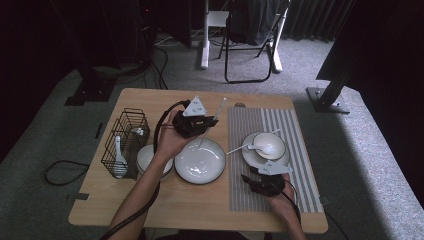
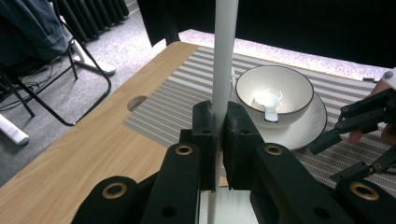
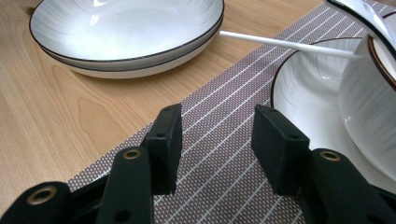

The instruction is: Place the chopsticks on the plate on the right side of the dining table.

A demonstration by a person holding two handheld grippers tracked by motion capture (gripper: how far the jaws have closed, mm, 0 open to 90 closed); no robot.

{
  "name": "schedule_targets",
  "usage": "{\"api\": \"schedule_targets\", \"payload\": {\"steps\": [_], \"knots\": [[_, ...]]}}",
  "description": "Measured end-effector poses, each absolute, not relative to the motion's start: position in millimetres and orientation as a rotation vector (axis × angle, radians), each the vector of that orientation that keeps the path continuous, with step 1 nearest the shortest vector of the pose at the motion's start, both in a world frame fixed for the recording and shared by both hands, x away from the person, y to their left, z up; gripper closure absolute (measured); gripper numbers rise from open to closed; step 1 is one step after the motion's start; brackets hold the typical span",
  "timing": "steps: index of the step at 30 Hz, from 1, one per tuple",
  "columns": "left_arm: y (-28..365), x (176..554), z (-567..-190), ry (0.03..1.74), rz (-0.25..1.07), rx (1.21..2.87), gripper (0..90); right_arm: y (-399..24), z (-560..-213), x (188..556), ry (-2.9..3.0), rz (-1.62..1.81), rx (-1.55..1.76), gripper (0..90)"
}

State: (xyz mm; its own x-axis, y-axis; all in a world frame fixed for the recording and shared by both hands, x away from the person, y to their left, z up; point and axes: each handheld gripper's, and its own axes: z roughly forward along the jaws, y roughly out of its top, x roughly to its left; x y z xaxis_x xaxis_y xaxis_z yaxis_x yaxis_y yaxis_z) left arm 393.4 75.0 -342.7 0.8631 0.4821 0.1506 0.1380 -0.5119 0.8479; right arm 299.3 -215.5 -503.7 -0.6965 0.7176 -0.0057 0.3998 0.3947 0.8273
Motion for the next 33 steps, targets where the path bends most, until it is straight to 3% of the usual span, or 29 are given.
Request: {"api": "schedule_targets", "payload": {"steps": [12, 33], "knots": [[70.5, 392.7, -343.5, 0.441, 0.456, 2.086, 85.0, -205.4, -495.1, 304.6, 2.309, 1.203, 0.928, 53.0], [52.1, 390.6, -343.9, 0.406, 0.431, 2.077, 85.0, -187.5, -483.6, 313.2, 2.301, 1.201, 0.918, 62.3]]}}
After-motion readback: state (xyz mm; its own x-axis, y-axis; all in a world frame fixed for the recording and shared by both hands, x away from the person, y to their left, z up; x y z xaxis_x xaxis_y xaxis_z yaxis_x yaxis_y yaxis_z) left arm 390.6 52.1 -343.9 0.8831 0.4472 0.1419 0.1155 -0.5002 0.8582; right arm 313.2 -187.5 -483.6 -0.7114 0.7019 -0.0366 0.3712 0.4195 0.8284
